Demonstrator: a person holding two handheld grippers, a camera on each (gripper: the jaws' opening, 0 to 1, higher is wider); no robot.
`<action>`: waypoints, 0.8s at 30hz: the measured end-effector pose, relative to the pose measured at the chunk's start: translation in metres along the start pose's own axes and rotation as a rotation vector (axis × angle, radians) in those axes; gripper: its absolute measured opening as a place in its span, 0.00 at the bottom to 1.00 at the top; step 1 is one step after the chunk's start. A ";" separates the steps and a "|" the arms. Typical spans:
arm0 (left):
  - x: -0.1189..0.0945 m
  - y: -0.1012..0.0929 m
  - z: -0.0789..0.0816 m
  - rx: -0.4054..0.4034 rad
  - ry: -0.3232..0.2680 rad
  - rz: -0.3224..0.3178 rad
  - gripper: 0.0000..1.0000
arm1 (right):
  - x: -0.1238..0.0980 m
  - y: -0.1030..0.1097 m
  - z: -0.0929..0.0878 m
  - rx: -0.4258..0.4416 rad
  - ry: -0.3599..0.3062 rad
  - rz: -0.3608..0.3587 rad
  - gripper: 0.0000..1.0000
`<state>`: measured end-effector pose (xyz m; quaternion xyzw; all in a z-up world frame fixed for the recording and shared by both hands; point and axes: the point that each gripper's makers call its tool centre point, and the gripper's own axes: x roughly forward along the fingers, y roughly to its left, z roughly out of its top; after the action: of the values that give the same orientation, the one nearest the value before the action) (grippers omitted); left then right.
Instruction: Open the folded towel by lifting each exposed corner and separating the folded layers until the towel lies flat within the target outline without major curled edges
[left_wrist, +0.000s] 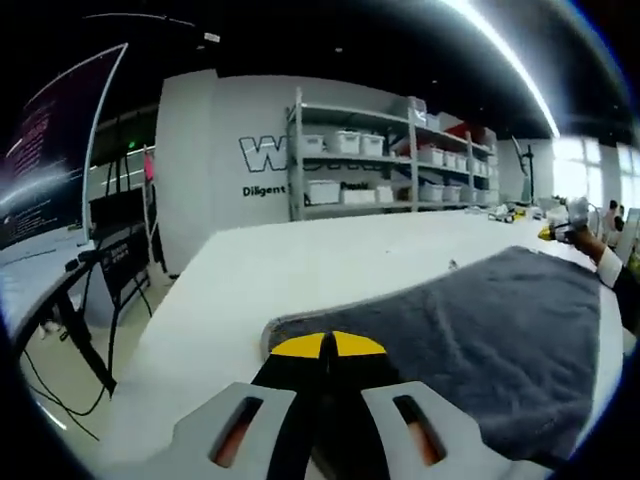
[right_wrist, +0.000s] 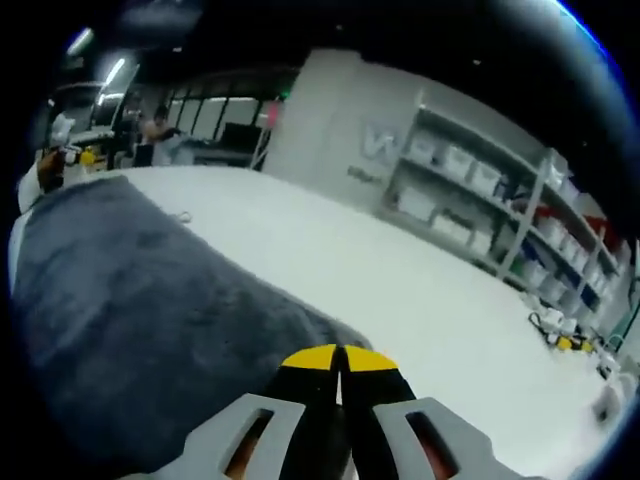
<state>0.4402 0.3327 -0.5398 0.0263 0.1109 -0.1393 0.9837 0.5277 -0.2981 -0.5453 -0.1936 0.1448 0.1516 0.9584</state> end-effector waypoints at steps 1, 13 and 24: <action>-0.002 -0.002 -0.007 0.026 0.020 0.009 0.01 | -0.003 0.002 0.002 -0.006 -0.012 -0.001 0.00; -0.004 0.004 -0.003 0.037 -0.004 0.014 0.01 | -0.013 0.007 -0.004 -0.027 -0.001 0.022 0.00; -0.006 0.014 -0.005 0.001 0.035 -0.001 0.01 | -0.035 0.018 -0.001 0.068 -0.054 0.090 0.00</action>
<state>0.4377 0.3478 -0.5433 0.0293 0.1279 -0.1396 0.9815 0.4899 -0.2913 -0.5405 -0.1498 0.1324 0.1946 0.9603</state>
